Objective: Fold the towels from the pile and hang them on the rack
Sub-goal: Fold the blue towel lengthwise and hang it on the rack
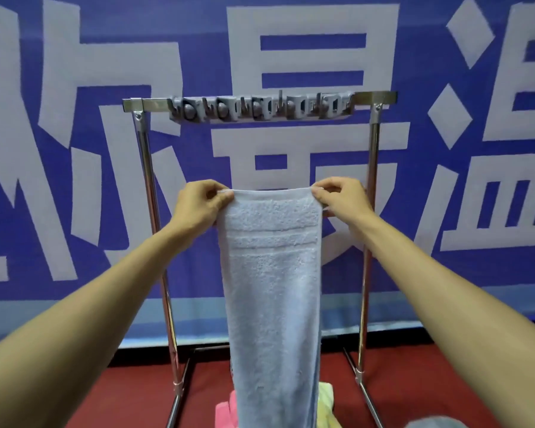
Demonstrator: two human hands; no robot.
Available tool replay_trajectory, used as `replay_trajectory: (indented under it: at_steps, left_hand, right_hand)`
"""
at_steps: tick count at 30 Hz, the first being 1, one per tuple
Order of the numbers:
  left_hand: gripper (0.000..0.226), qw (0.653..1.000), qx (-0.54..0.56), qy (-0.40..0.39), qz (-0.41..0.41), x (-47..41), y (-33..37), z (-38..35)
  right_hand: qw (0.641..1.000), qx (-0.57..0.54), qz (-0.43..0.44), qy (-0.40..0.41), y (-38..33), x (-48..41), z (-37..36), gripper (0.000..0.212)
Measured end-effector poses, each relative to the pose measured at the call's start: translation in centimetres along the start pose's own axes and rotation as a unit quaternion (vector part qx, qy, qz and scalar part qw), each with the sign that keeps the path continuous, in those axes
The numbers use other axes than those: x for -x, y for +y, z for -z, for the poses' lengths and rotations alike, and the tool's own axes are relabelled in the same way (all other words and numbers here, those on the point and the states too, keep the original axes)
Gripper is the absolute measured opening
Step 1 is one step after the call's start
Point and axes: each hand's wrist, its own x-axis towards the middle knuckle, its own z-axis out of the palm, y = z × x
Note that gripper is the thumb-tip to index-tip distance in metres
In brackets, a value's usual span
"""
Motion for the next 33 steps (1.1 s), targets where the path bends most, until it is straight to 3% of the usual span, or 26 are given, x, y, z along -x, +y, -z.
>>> replay_trajectory:
  at_steps: [6,11,15,20,25,30,33]
  left_hand:
    - [0.014,0.975,0.096,-0.126,0.156,5.0,-7.6,-4.5]
    - [0.011,0.93,0.177,-0.146,0.286,9.7,-13.0,-8.1]
    - [0.012,0.911,0.178,-0.153,0.338,13.4,-14.5,-11.3]
    - [0.011,0.895,0.244,-0.095,0.36,13.9,-13.8,-12.4]
    - [0.008,0.846,0.294,-0.062,0.44,14.8,-13.9,-11.9]
    - [0.01,0.858,0.278,-0.066,0.427,16.0,-13.0,-12.5]
    - [0.008,0.864,0.282,-0.07,0.411,16.4,-12.9,-12.6]
  right_hand:
    - [0.98,-0.071,-0.175,-0.063,9.6,3.8,-2.7,0.01]
    - [0.942,-0.15,-0.293,-0.065,15.7,7.9,-4.7,0.009]
    - [0.909,-0.203,-0.36,-0.058,18.8,10.6,-6.5,0.002]
    - [0.92,-0.208,-0.319,-0.092,18.6,11.7,-8.6,0.004]
    - [0.929,-0.195,-0.285,-0.134,17.5,12.8,-9.7,0.004]
    - [0.923,-0.196,-0.286,-0.166,17.3,14.0,-10.3,0.006]
    - [0.924,-0.183,-0.28,-0.183,17.2,14.5,-10.3,0.018]
